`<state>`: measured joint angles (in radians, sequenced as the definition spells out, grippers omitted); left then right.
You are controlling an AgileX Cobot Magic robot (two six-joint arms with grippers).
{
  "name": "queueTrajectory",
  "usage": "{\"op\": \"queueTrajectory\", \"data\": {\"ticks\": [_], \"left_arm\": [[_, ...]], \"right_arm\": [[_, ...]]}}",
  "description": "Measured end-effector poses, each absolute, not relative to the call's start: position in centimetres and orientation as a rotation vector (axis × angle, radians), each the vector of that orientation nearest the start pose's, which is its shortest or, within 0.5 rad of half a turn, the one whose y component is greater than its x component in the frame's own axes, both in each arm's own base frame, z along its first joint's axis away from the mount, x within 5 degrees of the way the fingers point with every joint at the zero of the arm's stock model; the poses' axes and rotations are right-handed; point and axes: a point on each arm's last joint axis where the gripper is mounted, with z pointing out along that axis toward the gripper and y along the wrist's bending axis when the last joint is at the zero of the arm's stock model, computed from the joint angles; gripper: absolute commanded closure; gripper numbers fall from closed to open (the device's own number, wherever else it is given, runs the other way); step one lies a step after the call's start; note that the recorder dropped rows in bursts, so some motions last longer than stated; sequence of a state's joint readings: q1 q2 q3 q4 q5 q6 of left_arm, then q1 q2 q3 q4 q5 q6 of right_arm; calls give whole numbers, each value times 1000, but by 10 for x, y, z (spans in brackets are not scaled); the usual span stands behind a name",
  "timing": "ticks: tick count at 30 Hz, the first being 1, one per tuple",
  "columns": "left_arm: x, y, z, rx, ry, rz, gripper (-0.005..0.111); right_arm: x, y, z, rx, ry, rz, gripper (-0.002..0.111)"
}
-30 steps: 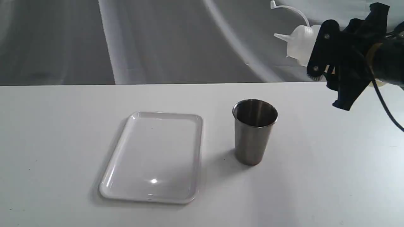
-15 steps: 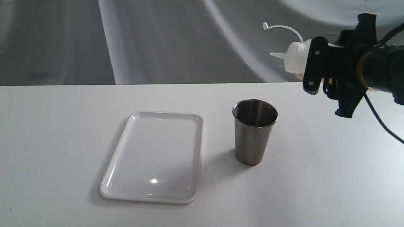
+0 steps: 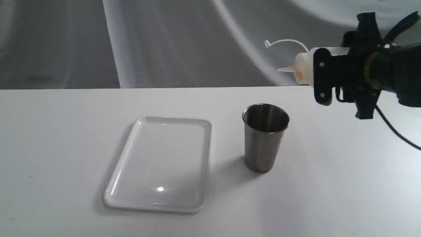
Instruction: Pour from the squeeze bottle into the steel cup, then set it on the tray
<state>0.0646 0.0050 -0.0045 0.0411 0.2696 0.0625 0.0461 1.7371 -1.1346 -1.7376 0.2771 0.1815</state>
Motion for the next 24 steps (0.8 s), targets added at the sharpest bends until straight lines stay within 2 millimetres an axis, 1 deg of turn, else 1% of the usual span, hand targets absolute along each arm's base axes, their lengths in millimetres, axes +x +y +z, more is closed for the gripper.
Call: {"op": "queueTrajectory", "data": {"ticks": [4,12,19,24], "left_arm": [[55,5,190,25,1755,131,98],[55,5,190,25,1755,131,98],[55,5,190,25,1755,131,98],[55,5,190,25,1755,131,98]], "right_arm": [[394,-7,247,-1545,1671,-1196,65],[394,-6,246,-1655,1604,-1244,65],[394,3,246,-1719,1544,-1251,65],[395,3,247,-1747,1521,-1269,65]]}}
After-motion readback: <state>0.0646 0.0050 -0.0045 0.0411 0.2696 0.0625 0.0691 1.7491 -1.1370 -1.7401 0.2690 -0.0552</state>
